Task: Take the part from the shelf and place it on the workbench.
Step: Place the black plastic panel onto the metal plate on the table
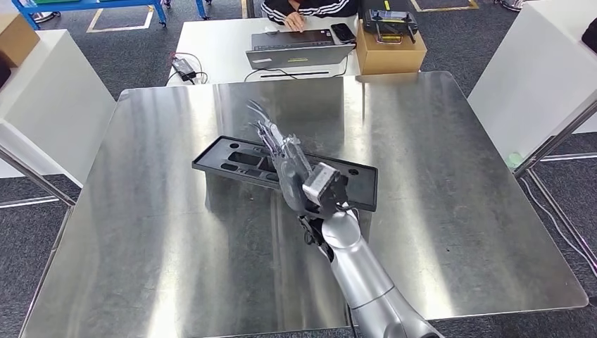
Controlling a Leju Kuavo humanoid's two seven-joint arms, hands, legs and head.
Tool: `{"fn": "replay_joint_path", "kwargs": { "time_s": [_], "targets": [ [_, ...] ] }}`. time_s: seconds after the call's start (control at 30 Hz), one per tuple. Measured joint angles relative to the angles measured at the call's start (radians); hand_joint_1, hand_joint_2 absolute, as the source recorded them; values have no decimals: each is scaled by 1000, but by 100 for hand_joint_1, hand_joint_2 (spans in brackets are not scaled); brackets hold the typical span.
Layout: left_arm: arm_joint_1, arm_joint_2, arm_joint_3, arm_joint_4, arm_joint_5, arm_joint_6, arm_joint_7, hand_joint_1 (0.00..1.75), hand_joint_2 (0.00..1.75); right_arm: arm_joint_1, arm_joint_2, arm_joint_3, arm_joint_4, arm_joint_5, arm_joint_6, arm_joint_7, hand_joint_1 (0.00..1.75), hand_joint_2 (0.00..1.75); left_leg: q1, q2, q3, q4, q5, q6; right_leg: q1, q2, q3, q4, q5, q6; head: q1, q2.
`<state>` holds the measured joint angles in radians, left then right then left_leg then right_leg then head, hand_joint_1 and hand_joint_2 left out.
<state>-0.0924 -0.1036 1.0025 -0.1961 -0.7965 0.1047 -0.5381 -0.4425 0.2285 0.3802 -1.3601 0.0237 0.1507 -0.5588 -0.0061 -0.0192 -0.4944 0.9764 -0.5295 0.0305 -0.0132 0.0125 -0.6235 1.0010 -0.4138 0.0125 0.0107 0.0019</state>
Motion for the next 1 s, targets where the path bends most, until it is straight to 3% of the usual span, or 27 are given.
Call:
{"fn": "replay_joint_path", "kwargs": {
  "time_s": [0.2,0.37,0.77,1.0],
  "targets": [
    [1,1,14,0,-1,2,4,0,0,123,-38,14,-143,-58,85,-39,0,0,0,0,0,0,0,0,0,0,0,0,0,0,0,0],
    [1,2,21,0,1,8,14,0,0,192,-68,22,-199,-50,90,-63,0,0,0,0,0,0,0,0,0,0,0,0,0,0,0,0],
    [1,1,35,0,1,13,17,0,0,207,-93,21,-202,-41,81,-70,0,0,0,0,0,0,0,0,0,0,1,0,0,0,0,0],
    [1,3,38,0,-2,12,17,0,0,212,-95,19,-202,-64,86,-70,0,0,-1,0,-3,12,-6,10,-4,0,1,-2,2,5,0,0]
  ]
}}
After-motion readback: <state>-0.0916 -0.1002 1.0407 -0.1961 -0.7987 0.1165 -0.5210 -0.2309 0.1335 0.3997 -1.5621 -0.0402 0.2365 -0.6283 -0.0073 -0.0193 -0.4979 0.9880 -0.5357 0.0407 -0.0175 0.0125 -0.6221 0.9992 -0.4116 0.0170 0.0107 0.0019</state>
